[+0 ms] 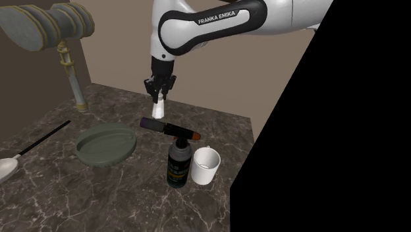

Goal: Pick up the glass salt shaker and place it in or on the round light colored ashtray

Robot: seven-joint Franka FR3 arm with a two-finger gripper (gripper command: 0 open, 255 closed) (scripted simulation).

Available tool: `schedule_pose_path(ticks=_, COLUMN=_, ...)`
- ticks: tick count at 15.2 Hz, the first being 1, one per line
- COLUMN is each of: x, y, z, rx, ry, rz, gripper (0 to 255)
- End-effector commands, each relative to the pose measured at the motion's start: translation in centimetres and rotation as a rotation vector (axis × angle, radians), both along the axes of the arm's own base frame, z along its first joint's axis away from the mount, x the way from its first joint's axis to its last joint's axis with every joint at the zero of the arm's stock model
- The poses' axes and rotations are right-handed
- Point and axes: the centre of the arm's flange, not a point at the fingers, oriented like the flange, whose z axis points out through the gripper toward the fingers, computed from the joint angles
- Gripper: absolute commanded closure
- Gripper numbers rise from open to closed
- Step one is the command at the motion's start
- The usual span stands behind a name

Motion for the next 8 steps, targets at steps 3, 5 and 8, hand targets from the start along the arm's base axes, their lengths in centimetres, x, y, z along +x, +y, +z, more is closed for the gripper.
schedule_pose_path(ticks=3, x=0.0, y=0.0, z=2.1, rx=0.0, ry=0.0, rz=0.0, gripper=255)
schedule_pose_path(ticks=5, x=0.0, y=0.0, z=3.2, rx=0.0, ry=0.0, rz=0.0, gripper=255)
schedule_pose_path(ticks=8, x=0.1, y=1.3, z=4.1, rx=0.0, ry=0.0, rz=0.0, gripper=255)
